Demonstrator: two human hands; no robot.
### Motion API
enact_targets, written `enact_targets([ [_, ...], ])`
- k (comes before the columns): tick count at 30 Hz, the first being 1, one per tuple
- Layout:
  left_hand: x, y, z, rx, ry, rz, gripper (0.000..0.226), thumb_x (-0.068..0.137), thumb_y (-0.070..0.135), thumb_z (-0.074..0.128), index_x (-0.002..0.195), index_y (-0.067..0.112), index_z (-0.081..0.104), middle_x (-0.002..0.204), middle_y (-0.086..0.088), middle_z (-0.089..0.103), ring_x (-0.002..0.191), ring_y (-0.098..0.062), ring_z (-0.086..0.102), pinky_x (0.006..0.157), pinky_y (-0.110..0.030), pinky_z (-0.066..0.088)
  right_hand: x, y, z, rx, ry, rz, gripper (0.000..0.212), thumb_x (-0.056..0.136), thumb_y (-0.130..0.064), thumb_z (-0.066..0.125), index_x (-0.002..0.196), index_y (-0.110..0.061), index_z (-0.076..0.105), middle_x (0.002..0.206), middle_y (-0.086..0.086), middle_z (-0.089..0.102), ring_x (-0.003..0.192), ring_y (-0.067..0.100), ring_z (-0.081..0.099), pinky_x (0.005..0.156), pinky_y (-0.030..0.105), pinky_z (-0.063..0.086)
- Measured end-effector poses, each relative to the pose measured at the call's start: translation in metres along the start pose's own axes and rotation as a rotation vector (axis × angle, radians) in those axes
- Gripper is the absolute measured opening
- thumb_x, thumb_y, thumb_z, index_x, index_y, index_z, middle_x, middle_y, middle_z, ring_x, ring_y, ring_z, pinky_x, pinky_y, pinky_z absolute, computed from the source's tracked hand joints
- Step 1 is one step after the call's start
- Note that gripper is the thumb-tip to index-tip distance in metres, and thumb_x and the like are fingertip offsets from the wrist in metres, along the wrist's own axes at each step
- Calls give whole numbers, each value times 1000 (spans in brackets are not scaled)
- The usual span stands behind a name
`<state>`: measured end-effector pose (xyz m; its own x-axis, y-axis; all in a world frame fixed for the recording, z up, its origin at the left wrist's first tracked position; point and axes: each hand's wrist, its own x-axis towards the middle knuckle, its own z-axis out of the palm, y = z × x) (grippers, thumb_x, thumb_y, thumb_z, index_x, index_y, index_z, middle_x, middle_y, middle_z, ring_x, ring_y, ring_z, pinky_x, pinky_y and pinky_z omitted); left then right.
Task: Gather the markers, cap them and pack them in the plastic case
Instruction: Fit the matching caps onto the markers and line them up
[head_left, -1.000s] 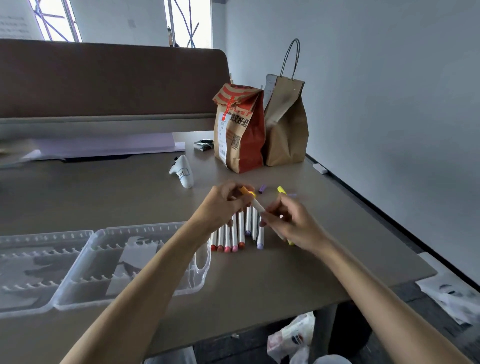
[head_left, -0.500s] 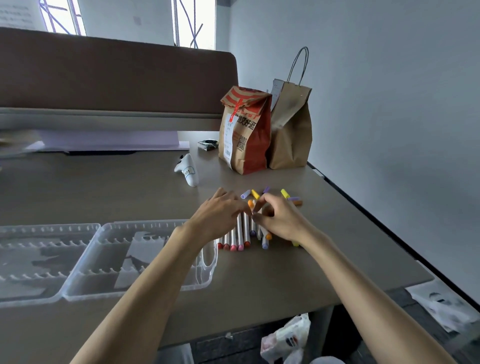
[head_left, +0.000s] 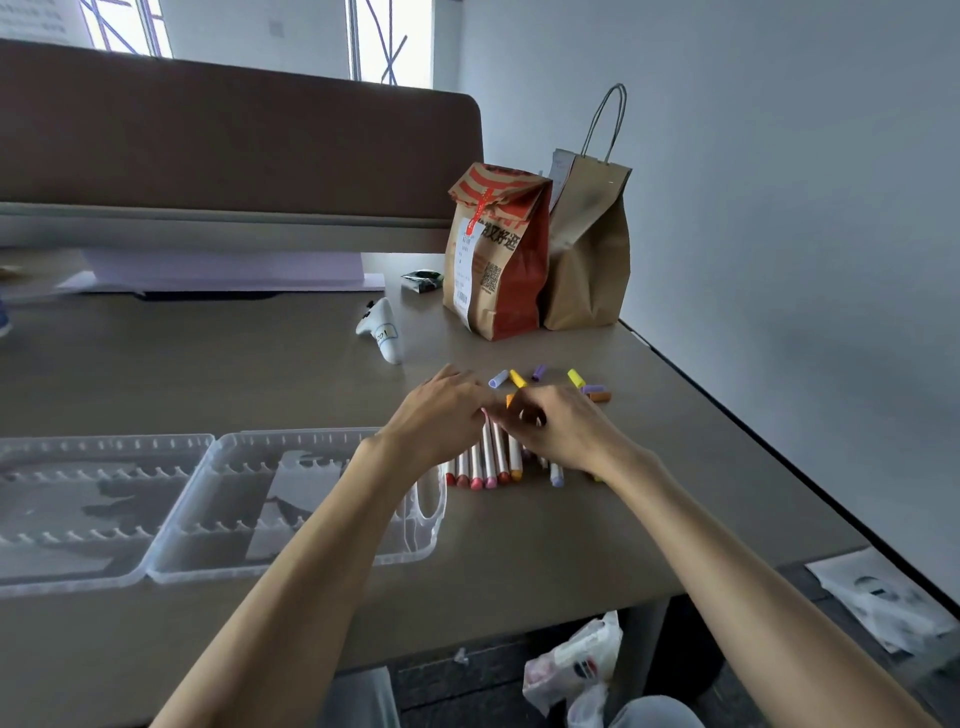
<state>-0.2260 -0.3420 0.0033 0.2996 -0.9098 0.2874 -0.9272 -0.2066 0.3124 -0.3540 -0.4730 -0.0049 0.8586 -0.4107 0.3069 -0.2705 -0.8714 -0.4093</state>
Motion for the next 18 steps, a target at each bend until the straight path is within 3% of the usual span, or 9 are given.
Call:
enact_targets([
  [5,0,-2,2,-35,2,-19,34,89,9,46,100,29,70,111,11,60,113,-12,43,88,-28,42,-2,12,-4,-5,-42,-8,18,88,-36,59,83,-21,68,70,-6,67,66,10,63,63,35,52],
  [9,1,-3,3,-39,1,-22,33,90,11,46,101,28,71,112,11,59,114,-10,42,89,-29,42,-4,21,-20,70,-17,62,12,90,-31,64,79,-27,64,69,-12,61,66,-2,56,62,20,42],
  [12,2,-3,5,-52,3,-9,30,91,13,48,103,27,71,110,8,60,113,-13,43,91,-34,44,-7,28,-30,100,19,111,8,89,-29,66,81,-27,66,74,-13,65,71,-1,58,64,15,41],
  [18,4,0,14,-57,-14,29,28,89,14,50,103,28,71,114,7,60,114,-14,43,93,-32,42,-7,33,-27,45,-22,169,9,87,-30,67,80,-24,68,77,-7,67,77,11,63,72,32,52],
])
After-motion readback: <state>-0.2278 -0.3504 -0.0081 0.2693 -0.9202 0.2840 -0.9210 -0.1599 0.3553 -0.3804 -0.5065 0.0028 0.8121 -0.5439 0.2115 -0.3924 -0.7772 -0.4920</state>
